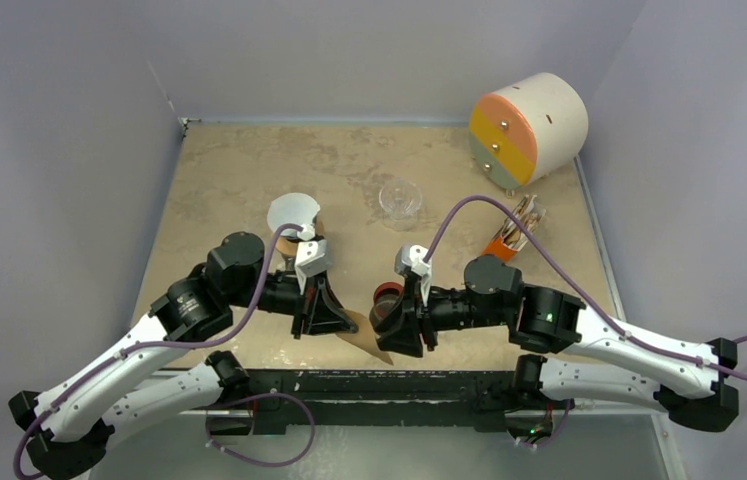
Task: Place the coffee filter in the dripper
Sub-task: Pick up the coffee filter from the center of the board.
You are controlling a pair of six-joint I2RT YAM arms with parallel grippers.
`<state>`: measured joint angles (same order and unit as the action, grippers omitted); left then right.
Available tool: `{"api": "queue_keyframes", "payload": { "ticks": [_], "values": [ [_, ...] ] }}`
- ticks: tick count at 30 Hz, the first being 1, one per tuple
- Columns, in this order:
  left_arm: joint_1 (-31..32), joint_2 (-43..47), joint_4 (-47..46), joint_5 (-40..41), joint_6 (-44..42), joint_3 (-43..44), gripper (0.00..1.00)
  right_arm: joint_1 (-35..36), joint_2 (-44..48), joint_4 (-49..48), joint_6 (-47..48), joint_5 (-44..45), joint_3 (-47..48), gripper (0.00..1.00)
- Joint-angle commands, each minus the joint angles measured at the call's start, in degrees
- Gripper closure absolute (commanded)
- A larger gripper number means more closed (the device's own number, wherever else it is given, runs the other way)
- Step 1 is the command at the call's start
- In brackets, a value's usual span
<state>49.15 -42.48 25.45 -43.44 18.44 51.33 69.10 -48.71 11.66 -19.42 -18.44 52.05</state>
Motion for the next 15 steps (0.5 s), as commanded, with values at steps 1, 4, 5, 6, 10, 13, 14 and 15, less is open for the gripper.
{"api": "queue_keyframes", "payload": {
  "ticks": [1, 4, 5, 6, 10, 13, 14, 15],
  "values": [
    [-0.2, -0.3, -0.6, -0.2, -0.7, 0.7, 1.0, 0.4, -0.5, -2.0, 0.2, -3.5, 2.2, 0.57],
    [-0.2, -0.6, -0.6, -0.4, -0.6, 0.8, 1.0, 0.4, -1.3, -3.2, -0.3, -4.1, 1.8, 0.57],
    [-0.1, -0.7, -0.7, -0.5, -0.6, 0.8, 1.0, 0.4, -1.5, -3.5, -0.4, -4.1, 1.8, 0.57],
    [-0.2, -0.8, -0.6, -0.5, -0.6, 0.8, 1.0, 0.4, -1.6, -3.7, -0.4, -4.0, 1.9, 0.57],
    [-0.2, -0.7, -0.4, -0.3, -0.6, 1.0, 1.0, 0.4, -2.2, -3.1, 0.0, -2.4, 2.4, 0.61],
    [-0.2, -0.5, -0.1, -0.3, -0.7, 1.0, 1.0, 0.4, -2.3, -2.7, 0.2, -2.1, 2.5, 0.79],
    [-0.2, -0.4, -0.1, -0.3, -0.7, 1.0, 1.0, 0.4, -2.4, -2.6, 0.2, -2.2, 2.6, 0.89],
    [-0.1, -0.3, -0.1, -0.3, -0.7, 1.0, 1.0, 0.4, -2.4, -2.5, 0.3, -2.2, 2.6, 0.99]
  ]
}}
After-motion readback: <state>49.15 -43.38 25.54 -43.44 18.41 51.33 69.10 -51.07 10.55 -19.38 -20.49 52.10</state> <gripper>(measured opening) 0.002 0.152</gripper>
